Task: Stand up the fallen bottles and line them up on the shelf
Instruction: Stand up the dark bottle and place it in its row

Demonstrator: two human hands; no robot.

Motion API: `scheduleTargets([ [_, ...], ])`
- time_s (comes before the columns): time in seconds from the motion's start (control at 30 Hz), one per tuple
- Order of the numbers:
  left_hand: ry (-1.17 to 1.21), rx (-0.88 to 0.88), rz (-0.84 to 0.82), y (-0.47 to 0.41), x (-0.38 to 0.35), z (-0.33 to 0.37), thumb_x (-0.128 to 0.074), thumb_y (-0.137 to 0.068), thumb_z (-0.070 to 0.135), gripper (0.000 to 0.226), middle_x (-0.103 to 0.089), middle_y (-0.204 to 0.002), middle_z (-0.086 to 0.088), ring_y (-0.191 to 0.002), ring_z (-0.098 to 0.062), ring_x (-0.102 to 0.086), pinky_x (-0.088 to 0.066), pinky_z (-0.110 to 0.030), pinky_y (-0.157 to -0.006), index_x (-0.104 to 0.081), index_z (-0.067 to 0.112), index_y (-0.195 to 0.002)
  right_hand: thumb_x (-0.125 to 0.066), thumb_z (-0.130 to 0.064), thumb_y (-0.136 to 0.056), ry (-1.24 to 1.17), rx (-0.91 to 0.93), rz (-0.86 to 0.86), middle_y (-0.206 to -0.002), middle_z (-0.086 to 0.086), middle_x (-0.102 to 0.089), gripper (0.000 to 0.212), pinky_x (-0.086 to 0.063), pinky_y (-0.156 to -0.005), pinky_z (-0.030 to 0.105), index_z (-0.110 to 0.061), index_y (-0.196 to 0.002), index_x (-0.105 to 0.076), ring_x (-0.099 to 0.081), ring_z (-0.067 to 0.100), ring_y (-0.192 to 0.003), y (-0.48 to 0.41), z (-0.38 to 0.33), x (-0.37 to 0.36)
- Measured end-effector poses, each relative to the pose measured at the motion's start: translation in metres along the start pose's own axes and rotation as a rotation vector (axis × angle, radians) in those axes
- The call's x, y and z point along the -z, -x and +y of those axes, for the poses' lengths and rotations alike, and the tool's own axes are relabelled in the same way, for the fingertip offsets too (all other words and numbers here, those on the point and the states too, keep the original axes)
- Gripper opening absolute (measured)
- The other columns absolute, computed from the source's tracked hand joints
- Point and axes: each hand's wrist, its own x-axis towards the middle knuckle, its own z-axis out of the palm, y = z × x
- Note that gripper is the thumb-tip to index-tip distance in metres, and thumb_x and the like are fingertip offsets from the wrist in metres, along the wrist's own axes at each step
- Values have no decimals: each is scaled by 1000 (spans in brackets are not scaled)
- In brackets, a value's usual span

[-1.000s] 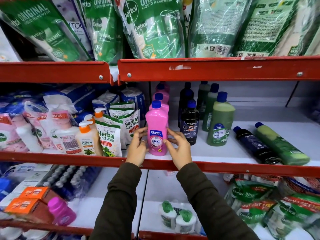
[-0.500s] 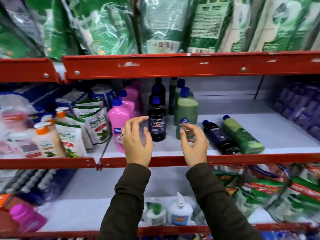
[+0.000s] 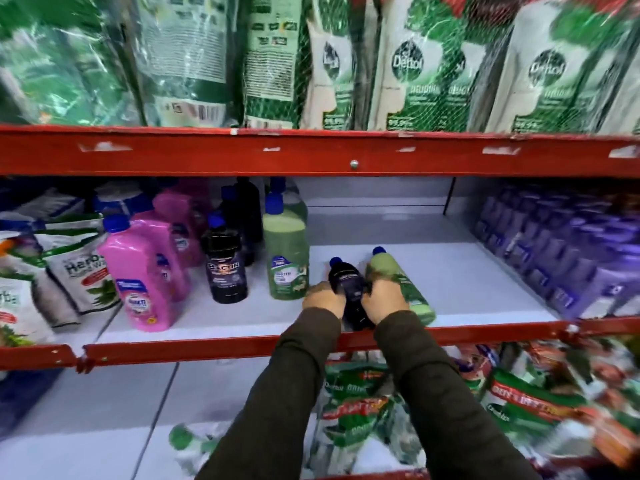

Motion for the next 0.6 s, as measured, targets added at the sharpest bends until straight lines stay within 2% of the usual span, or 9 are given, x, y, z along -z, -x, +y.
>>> scheduleTargets([
  [0.13, 42, 133, -116, -26, -4, 3, -41, -100, 40, 52, -57, -136, -21, -126, -35, -55, -44, -36, -101, -55, 0, -131, -50, -9, -97, 97, 11, -104, -127, 28, -63, 34, -48, -94, 39, 7, -125, -58, -62, 40, -117, -15, -2, -2],
  [0.23, 297, 189, -145, -33, -3, -1, -51, -96, 40, 51, -63, -128, -20, -118, -34, -61, -46, -33, -95, -62, -1, -125, -52, -12, -98, 71, -27, -153, -133, 25, -60, 37, -46, -99, 36, 4, -131, -56, -59, 38, -123, -25, -4, 3],
  [0.3, 569, 215, -146, -29, -5, -4, -56, -96, 30, 44, -64, -124, -20, -111, -33, -64, -48, -33, -93, -62, -5, -122, -54, -12, -97, 1, -42, -163, -132, 25, -61, 36, -45, -100, 34, 3, -129, -59, -60, 36, -122, -27, -4, 6],
  [0.33, 742, 234, -148, -27, -7, -5, -57, -96, 23, 41, -63, -127, -21, -107, -33, -64, -50, -37, -94, -59, -7, -124, -55, -12, -96, -62, -42, -155, -130, 25, -63, 34, -46, -100, 34, 3, -125, -62, -61, 36, -120, -27, -4, 7],
  [0.37, 882, 254, -142, -21, -7, -4, -57, -96, 17, 39, -61, -128, -22, -103, -31, -62, -54, -41, -89, -55, -7, -127, -56, -13, -96, -133, -49, -153, -127, 25, -65, 33, -46, -100, 34, 4, -123, -63, -62, 37, -119, -29, -1, 5],
  [0.43, 1011, 240, -122, -12, -3, -1, -58, -95, 12, 40, -61, -129, -23, -97, -28, -59, -57, -36, -66, -52, -2, -132, -57, -18, -96, -321, -79, -153, -125, 25, -66, 35, -48, -103, 39, 3, -124, -63, -63, 39, -117, -30, 3, 3],
  [0.47, 1033, 203, -117, -10, -2, 0, -59, -94, 11, 40, -62, -127, -22, -96, -27, -59, -55, -30, -60, -51, 1, -132, -58, -19, -96, -429, -99, -144, -125, 24, -66, 37, -48, -104, 42, 3, -125, -62, -64, 38, -114, -29, 6, 4],
  [0.53, 1060, 104, -96, -2, 3, 4, -60, -93, 7, 40, -60, -118, -16, -100, -26, -58, -53, -28, -64, -51, 1, -132, -59, -12, -95, -662, -104, -99, -121, 21, -67, 34, -51, -101, 41, 3, -125, -61, -65, 32, -103, -22, 7, 12],
  [0.6, 1059, 0, -73, 5, 8, 4, -60, -92, 3, 42, -59, -117, -14, -108, -28, -58, -55, -33, -79, -51, 1, -133, -61, 0, -93, -840, -85, -69, -111, 14, -66, 30, -53, -91, 36, 1, -123, -60, -64, 27, -94, -11, 8, 25],
])
